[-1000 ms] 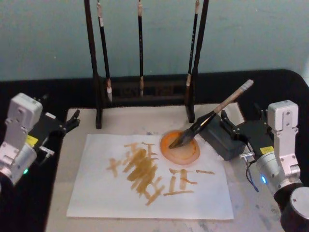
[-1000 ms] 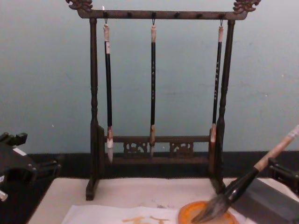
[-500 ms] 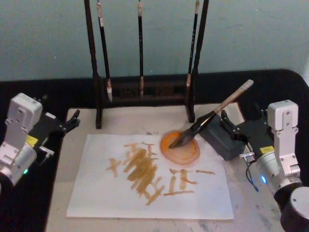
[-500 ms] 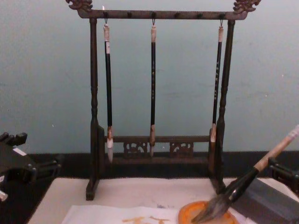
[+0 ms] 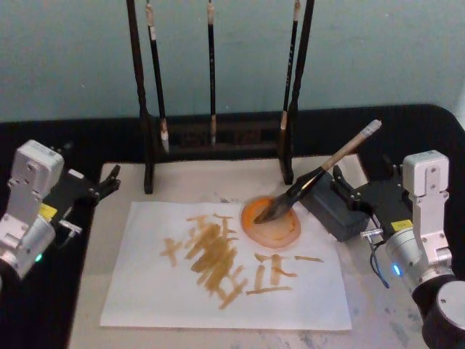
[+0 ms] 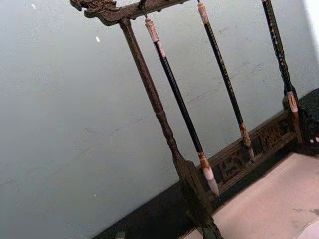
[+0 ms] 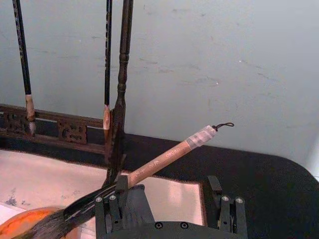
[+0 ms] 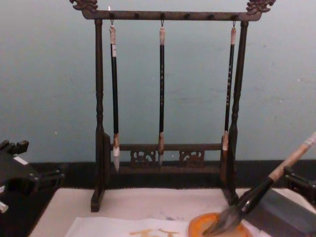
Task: Pick up the brush from the inkstone, write on the paper, then place the brush back to its original position.
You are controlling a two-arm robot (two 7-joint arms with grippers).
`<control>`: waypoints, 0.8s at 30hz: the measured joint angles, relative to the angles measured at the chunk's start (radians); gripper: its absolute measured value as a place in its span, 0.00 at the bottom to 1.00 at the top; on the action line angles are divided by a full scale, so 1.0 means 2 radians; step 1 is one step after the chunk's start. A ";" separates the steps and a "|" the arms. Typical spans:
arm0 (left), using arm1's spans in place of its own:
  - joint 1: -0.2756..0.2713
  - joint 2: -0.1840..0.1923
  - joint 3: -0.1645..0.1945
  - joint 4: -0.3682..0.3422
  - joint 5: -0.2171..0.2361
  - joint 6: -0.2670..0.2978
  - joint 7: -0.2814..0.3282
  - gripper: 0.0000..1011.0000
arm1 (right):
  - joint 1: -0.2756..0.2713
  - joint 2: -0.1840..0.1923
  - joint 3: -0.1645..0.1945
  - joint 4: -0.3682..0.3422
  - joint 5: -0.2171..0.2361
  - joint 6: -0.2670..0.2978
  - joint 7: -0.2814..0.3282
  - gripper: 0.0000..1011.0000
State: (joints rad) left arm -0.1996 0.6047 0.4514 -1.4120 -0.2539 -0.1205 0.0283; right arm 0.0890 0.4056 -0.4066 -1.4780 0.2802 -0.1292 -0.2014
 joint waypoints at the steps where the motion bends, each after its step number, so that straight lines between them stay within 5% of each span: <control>1: 0.000 0.000 0.000 0.000 0.000 0.000 0.000 1.00 | 0.000 0.000 0.000 0.000 0.000 0.000 0.000 0.99; 24: 0.000 0.000 0.000 0.000 0.000 0.000 0.000 1.00 | 0.000 0.000 0.000 0.000 0.000 0.000 0.000 0.99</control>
State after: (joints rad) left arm -0.1996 0.6047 0.4514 -1.4120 -0.2539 -0.1205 0.0283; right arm 0.0890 0.4056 -0.4066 -1.4780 0.2801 -0.1292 -0.2014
